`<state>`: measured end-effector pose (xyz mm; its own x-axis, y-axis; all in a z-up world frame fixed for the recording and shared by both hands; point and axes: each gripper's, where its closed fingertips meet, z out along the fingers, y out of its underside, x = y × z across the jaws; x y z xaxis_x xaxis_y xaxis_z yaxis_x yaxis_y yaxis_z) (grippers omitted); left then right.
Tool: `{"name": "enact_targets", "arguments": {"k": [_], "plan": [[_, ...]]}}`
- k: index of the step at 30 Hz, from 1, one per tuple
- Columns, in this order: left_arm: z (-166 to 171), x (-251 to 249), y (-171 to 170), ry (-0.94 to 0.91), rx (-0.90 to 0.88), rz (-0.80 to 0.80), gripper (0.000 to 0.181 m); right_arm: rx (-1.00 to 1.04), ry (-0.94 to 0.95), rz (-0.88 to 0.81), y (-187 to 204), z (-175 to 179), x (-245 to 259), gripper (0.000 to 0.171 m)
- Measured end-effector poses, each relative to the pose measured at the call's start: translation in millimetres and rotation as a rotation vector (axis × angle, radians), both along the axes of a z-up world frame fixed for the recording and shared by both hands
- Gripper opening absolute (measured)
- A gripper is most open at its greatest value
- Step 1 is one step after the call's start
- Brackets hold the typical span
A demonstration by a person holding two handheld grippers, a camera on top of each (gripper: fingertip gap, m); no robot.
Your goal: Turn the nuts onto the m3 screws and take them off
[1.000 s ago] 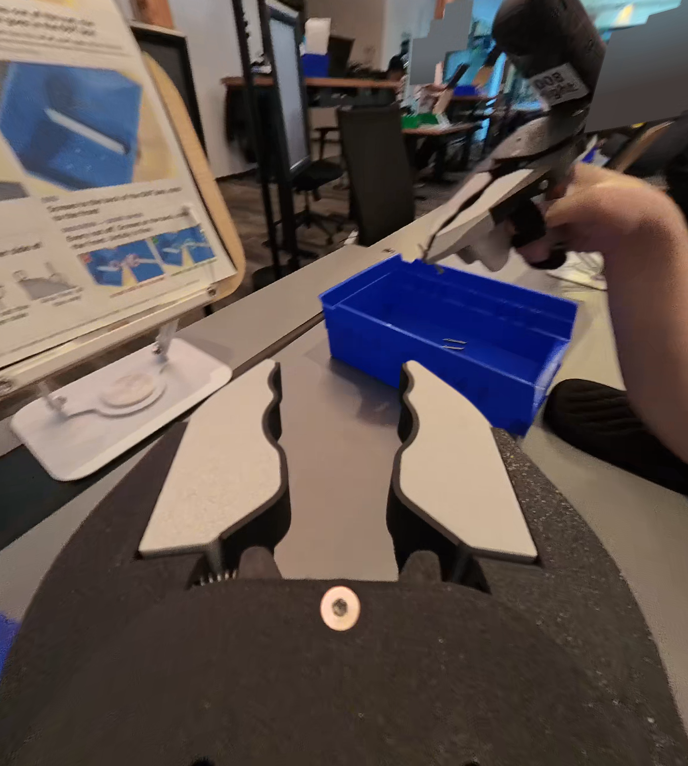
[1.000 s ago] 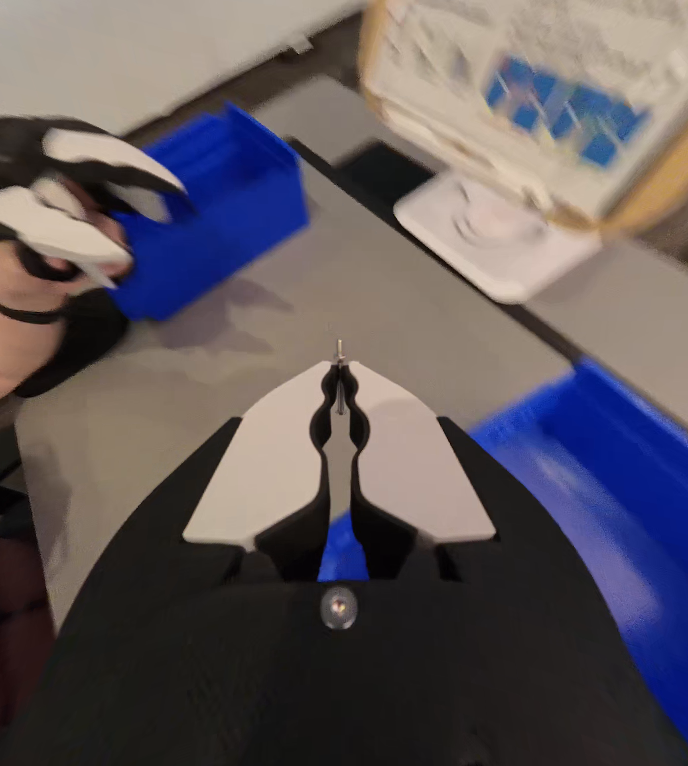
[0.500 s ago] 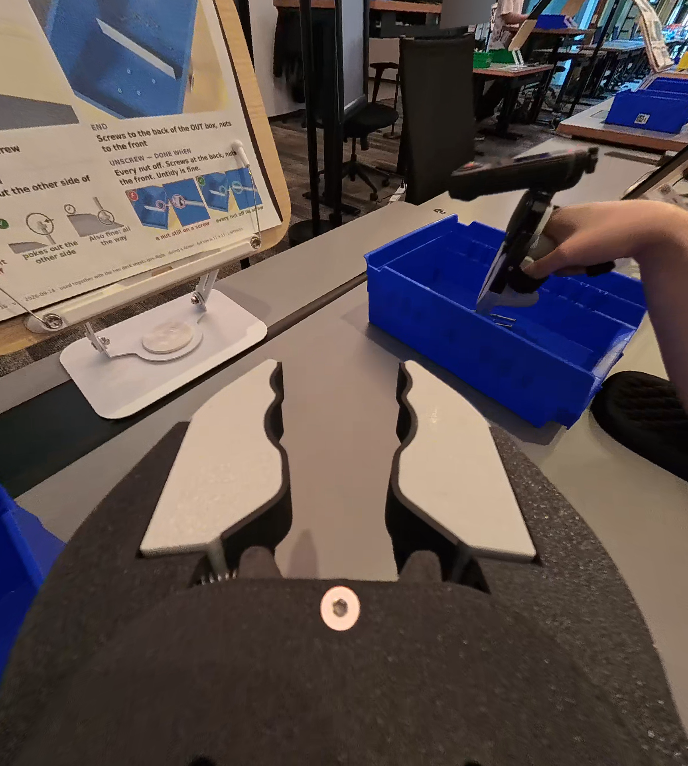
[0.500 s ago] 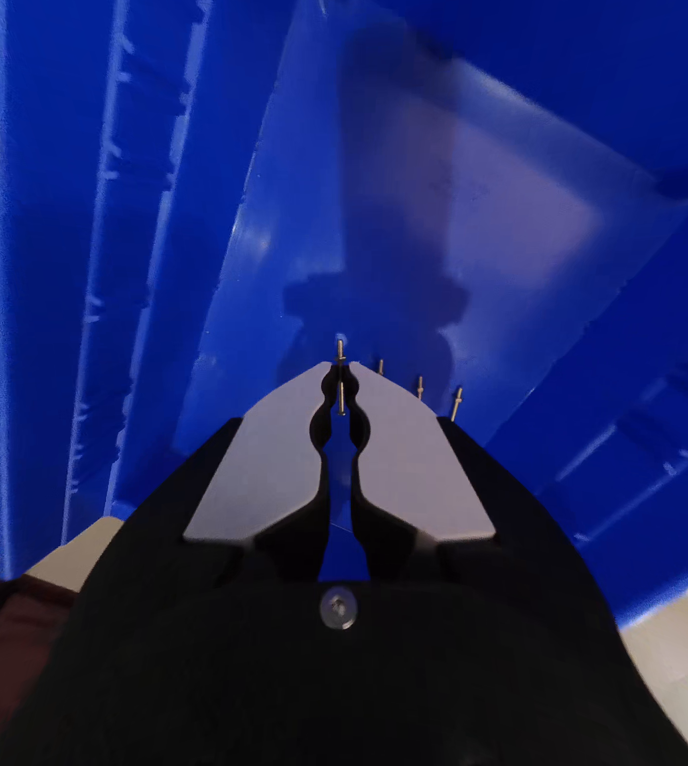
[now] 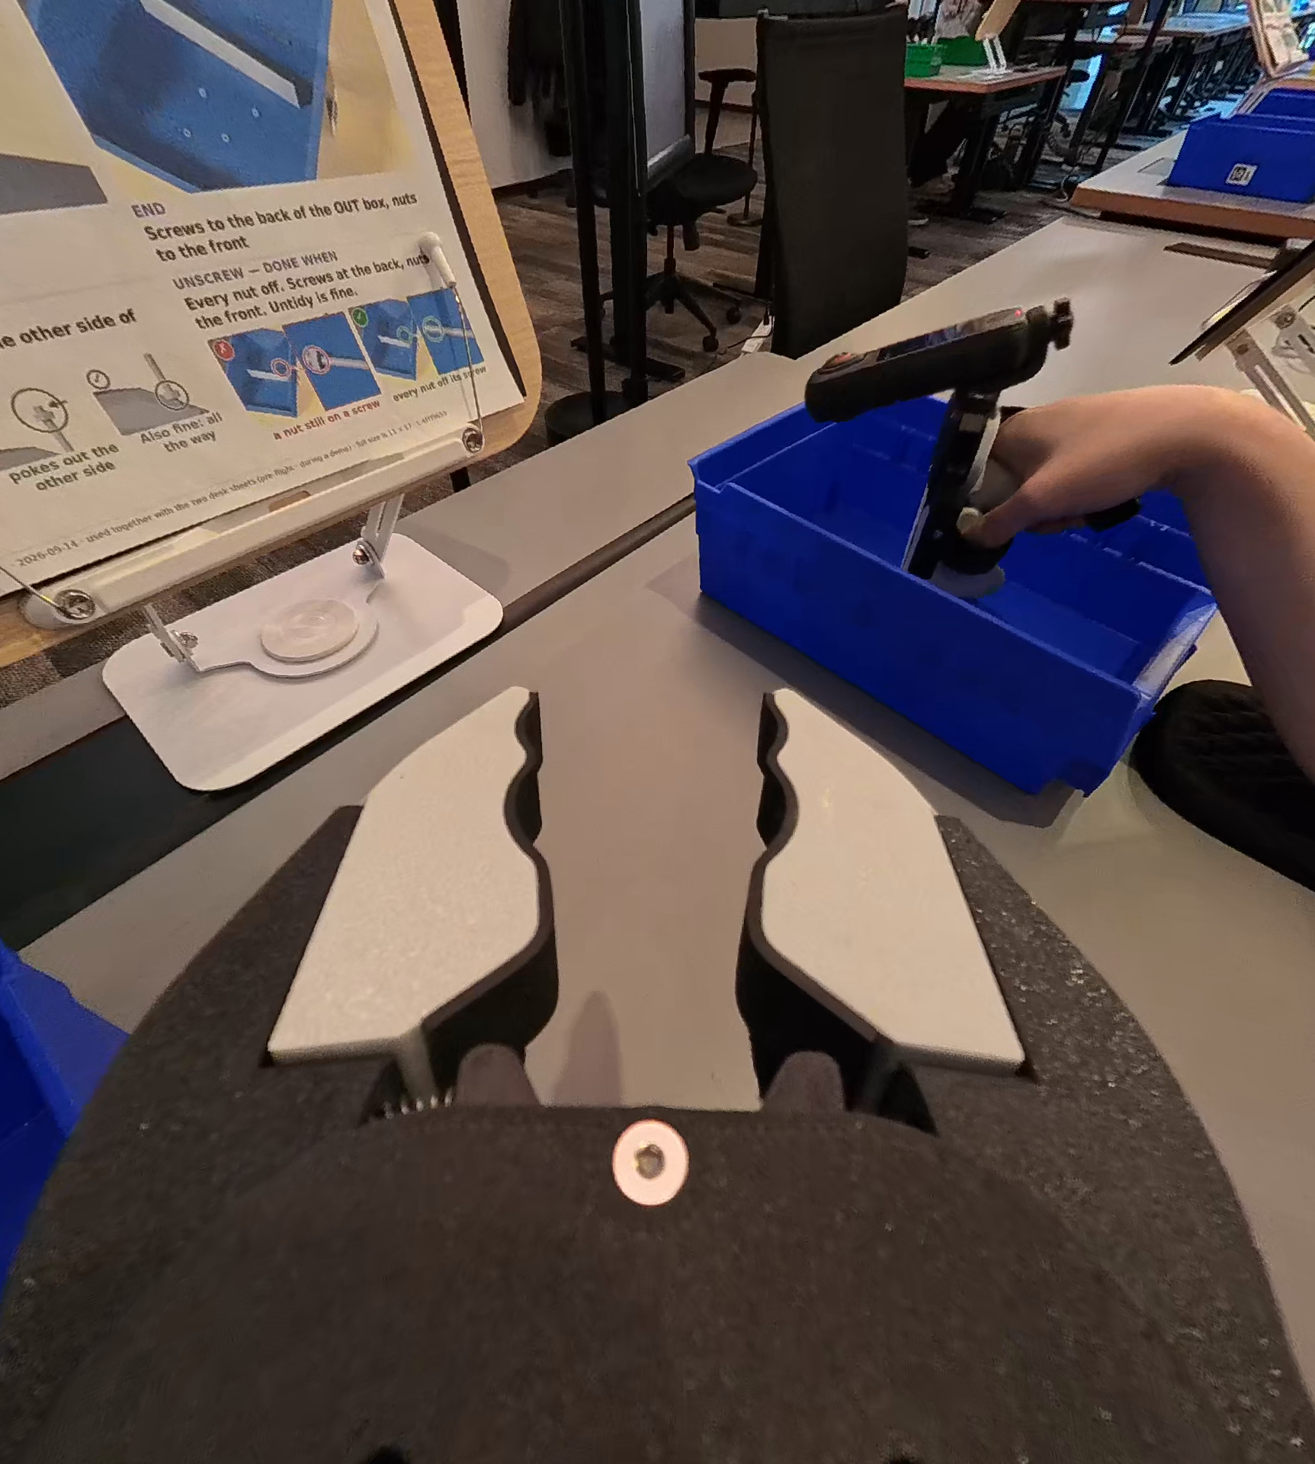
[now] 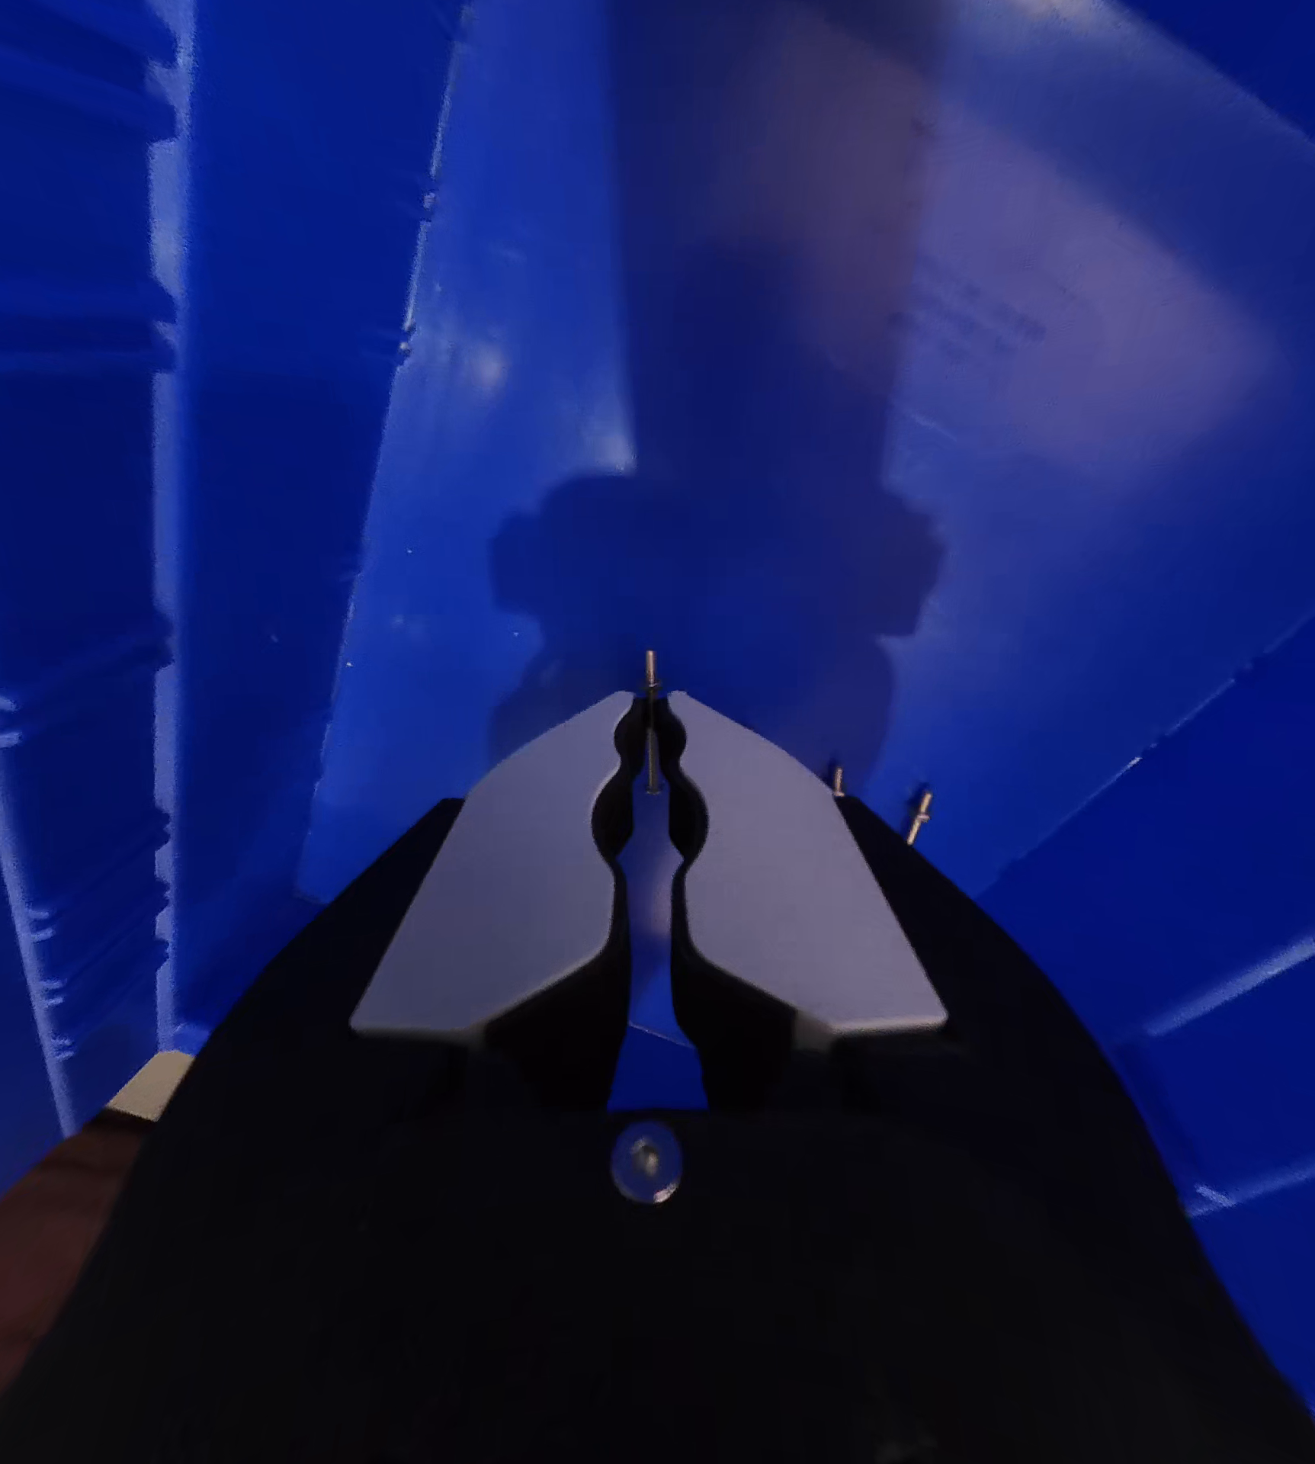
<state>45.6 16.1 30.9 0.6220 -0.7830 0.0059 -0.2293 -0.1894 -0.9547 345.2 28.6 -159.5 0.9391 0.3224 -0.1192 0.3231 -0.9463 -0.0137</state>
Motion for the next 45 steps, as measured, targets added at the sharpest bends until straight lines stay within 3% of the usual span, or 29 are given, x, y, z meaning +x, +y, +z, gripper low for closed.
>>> {"name": "enact_targets", "arguments": {"k": [7,12,18,23,27,30,32,38,42,45], "plan": [[0,0,-1,0.0,-0.008,-0.004,0.052,-0.051,-0.028,0.032,-6,-4,3,0.005],[-2,2,-1,0.006,-0.014,-0.008,0.052,0.035,-0.023,0.063,2,12,2,0.016],[10,-19,6,0.026,0.024,0.052,0.051,0.373,0.019,0.079,16,90,10,0.016],[22,-76,22,0.134,0.013,0.196,0.052,0.691,-0.067,-0.083,23,152,68,0.026],[32,-165,31,0.319,0.003,0.455,0.055,0.62,-0.08,-0.231,16,132,113,0.047],[27,-250,29,0.426,-0.094,0.748,0.048,0.513,-0.051,-0.287,15,103,125,0.049],[15,-286,21,0.424,-0.206,0.83,0.05,0.451,-0.046,-0.302,16,86,128,0.049],[-41,-347,0,0.424,-0.545,0.889,0.058,0.301,-0.056,-0.328,11,52,129,0.047],[-68,-368,-2,0.453,-0.663,0.918,0.064,0.218,-0.042,-0.342,3,37,130,0.039],[-86,-376,-8,0.502,-0.741,0.908,0.064,0.187,0.068,-0.34,2,35,118,0.017]]}}
